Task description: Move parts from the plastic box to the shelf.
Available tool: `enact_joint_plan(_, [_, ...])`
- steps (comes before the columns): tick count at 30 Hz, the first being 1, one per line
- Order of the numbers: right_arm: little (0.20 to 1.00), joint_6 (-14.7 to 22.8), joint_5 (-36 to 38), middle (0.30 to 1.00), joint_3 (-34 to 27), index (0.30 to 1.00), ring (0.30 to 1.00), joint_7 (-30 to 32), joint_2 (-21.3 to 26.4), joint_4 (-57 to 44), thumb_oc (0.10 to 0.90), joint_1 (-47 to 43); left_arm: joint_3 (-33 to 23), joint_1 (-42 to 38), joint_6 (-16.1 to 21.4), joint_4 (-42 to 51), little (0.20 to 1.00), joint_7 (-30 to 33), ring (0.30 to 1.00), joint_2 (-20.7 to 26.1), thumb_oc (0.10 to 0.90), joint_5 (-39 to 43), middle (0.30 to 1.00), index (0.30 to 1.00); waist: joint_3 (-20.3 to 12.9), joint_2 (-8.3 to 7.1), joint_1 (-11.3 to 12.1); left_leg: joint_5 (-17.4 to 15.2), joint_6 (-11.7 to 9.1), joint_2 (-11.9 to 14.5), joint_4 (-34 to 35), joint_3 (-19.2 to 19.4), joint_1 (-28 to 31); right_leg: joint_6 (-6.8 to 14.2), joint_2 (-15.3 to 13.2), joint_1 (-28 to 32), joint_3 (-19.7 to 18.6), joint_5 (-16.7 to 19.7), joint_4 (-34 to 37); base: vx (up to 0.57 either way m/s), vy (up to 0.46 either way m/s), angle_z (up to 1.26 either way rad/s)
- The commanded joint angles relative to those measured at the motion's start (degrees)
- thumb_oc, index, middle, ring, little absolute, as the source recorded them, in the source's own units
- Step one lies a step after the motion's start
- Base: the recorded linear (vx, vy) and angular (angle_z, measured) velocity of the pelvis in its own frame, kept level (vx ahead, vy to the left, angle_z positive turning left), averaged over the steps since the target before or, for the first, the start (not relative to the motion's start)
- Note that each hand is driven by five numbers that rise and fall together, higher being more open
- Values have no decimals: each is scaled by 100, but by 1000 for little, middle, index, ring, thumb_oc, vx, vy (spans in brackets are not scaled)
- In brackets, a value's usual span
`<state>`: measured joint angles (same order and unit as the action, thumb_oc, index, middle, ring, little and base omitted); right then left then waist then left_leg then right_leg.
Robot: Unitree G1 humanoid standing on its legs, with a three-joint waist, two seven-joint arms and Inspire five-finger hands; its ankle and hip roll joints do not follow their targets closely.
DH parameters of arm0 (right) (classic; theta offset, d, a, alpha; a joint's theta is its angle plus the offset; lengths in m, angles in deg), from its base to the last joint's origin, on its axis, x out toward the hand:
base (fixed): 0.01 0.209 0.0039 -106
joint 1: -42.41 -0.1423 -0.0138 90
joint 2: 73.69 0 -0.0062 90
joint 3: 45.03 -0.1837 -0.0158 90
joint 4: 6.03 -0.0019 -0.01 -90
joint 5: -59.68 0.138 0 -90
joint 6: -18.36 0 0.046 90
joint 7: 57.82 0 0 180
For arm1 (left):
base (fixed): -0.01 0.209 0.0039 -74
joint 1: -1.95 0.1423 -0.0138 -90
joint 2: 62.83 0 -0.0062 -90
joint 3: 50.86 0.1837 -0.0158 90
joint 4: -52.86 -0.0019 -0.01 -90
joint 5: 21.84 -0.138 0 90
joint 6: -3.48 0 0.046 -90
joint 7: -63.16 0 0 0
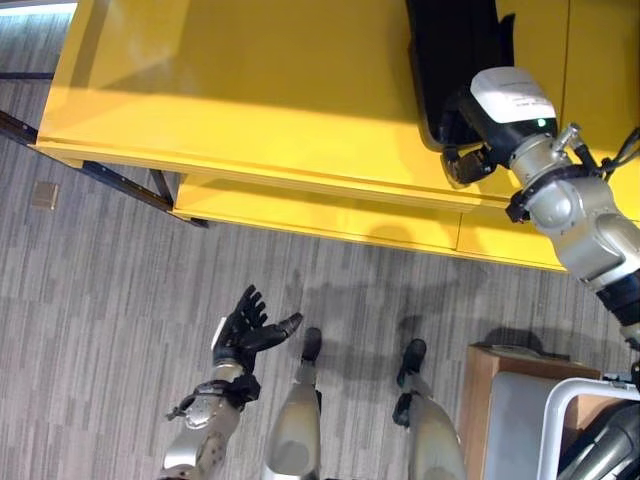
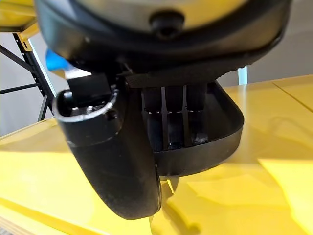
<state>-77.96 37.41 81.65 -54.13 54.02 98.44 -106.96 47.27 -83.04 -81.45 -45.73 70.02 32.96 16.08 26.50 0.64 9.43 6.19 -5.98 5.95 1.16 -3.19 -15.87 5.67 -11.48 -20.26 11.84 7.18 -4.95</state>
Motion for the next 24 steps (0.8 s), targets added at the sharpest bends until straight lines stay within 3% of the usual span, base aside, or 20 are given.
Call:
enact_joint_plan(1, [300, 187, 46, 300, 251, 300, 300, 498, 126, -93, 400, -1335, -68, 202, 416, 665, 1000, -26, 1000, 398, 900, 102, 1000, 1000, -288, -209, 20, 17, 161, 175, 263, 21, 392, 266, -566, -15, -18, 129, -497, 21, -2, 4])
enact_joint_plan(13, [300, 88, 268, 300, 550, 300, 300, 590, -240, 810, 400, -1884, -26, 156, 487, 783, 1000, -1, 1000, 428, 900, 228, 1000, 1000, -263, -181, -42, 1, 165, 148, 384, 11, 412, 258, -517, -66, -79, 157, -444, 7, 0, 1])
enact_joint_plan(24, [300, -66, 515, 300, 466, 300, 300, 682, -676, 1597, 400, -1862, 21, 85, 507, 752, 1000, 51, 1000, 379, 900, 287, 1000, 1000, -242, -190, -94, -36, 182, 123, 384, 16, 492, 248, -497, 2, -145, 153, -426, 0, 0, 0])
